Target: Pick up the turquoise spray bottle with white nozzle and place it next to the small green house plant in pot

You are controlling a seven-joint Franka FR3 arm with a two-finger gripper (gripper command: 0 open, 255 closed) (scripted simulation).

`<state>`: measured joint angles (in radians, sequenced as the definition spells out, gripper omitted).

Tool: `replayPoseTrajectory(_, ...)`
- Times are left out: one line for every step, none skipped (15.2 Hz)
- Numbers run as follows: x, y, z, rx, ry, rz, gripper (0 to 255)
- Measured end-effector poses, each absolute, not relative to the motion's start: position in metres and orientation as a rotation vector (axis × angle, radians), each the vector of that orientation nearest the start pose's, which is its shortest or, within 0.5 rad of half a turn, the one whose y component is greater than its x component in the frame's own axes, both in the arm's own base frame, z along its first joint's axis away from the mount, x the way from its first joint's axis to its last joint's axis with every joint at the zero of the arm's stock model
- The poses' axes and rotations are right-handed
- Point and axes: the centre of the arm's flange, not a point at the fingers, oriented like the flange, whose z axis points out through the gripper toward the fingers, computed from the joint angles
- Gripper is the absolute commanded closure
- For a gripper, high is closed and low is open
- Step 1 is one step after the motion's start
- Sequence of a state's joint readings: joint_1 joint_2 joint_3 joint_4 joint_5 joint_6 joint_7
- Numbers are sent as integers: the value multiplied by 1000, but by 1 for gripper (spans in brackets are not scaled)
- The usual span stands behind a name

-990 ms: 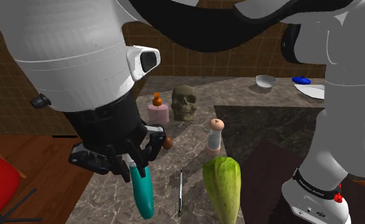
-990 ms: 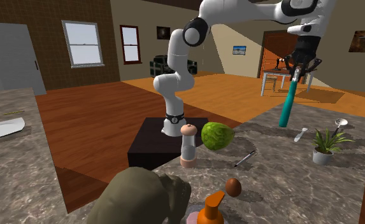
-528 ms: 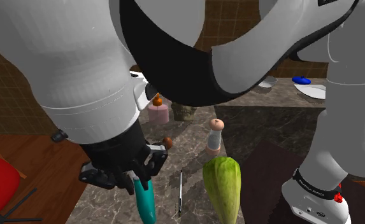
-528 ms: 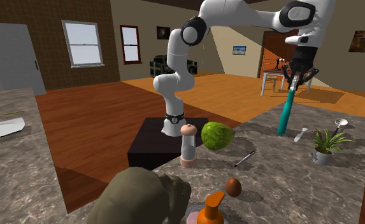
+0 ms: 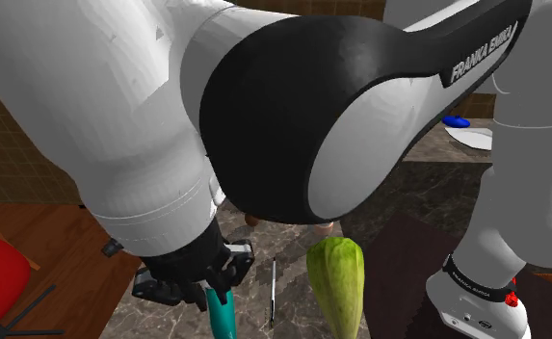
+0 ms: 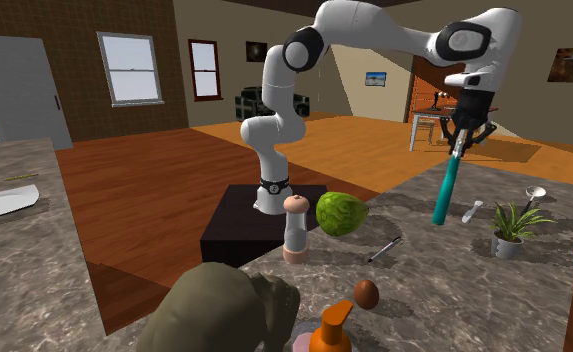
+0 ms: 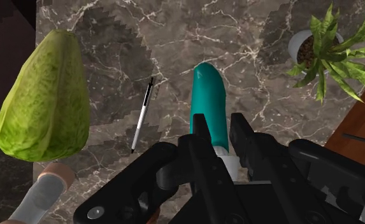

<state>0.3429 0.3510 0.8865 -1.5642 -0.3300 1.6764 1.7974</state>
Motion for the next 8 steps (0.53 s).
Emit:
replayPoseTrajectory(296,550,488,-3136,852,-79,255)
replayPoseTrajectory(297,550,482,-3136,852,-79,255)
replayPoseTrajectory(298,549,476,-3136,852,-79,255)
replayPoseTrajectory(298,549,471,-3136,852,-79,255)
replayPoseTrajectory(298,549,465,-3136,852,-79,255)
replayPoseTrajectory(298,549,461,-3136,852,-79,255)
replayPoseTrajectory(298,550,455,-3136,852,-79,255)
replayPoseTrajectory(298,551,450,-3136,852,-79,255)
